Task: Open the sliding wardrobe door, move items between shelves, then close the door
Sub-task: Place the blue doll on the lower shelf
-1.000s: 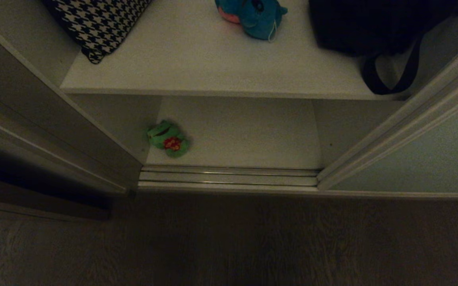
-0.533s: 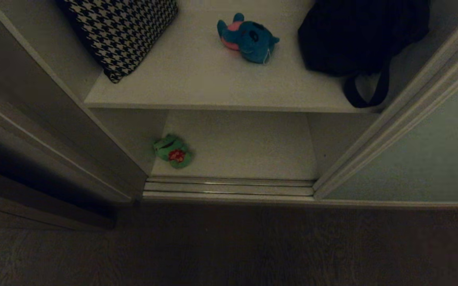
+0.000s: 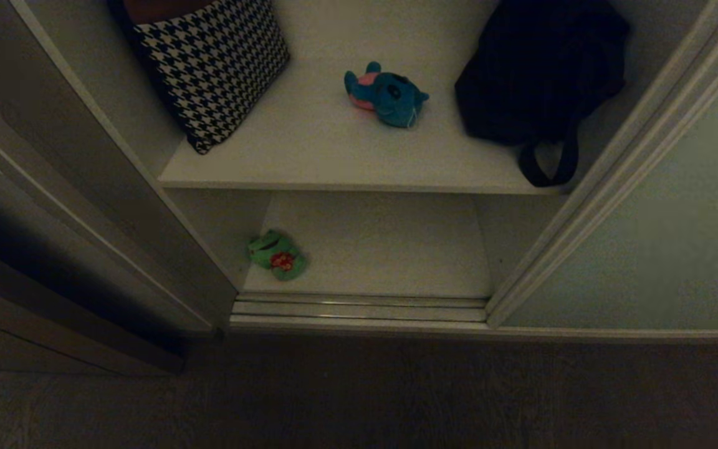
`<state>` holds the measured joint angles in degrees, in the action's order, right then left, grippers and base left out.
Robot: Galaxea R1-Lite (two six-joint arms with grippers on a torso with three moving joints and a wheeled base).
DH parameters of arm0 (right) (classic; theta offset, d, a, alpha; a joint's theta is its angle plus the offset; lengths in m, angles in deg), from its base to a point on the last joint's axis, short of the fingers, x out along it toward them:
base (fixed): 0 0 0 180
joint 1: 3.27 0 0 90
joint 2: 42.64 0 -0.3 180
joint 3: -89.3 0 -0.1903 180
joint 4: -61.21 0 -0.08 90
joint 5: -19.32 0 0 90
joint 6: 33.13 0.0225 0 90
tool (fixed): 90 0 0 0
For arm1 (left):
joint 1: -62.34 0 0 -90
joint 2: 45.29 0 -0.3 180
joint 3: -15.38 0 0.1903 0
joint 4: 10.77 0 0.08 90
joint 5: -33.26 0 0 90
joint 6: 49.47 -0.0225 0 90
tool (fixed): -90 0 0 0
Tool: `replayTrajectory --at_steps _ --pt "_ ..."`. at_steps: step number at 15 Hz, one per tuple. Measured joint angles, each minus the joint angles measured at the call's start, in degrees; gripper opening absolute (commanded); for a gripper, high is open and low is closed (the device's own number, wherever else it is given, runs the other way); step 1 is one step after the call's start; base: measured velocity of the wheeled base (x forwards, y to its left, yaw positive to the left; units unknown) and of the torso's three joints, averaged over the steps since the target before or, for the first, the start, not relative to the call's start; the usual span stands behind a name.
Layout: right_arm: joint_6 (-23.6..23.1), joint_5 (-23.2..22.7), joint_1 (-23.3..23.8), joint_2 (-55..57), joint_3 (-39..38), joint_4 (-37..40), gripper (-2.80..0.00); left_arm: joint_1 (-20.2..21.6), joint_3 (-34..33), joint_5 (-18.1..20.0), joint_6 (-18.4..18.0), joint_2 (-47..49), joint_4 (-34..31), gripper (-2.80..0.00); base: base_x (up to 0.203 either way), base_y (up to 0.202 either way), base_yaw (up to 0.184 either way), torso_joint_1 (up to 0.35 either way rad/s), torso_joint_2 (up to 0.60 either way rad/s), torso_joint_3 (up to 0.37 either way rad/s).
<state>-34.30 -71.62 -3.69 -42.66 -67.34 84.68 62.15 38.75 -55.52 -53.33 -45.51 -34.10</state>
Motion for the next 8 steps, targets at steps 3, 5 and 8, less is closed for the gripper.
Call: replayTrajectory --at_steps 3,5,8 --pt "0.01 0.0 0.0 -0.05 0.0 0.0 -2.8 0.0 0.09 -0.29 0.05 0.01 -0.14 -2.8 0.0 0.0 0.0 0.001 0.0 0.057" --pt "-0.01 0.0 0.0 -0.05 0.0 0.0 -2.8 0.0 0.1 -0.34 0.23 0.01 -0.04 -2.8 0.0 0.0 0.0 0.0 0.0 0.0" --pt "0.01 0.0 0.0 -0.05 0.0 -0.02 -2.8 0.0 0.1 -0.46 1.02 0.01 0.07 -2.8 0.076 0.0 -0.004 -0.001 0.0 0.005"
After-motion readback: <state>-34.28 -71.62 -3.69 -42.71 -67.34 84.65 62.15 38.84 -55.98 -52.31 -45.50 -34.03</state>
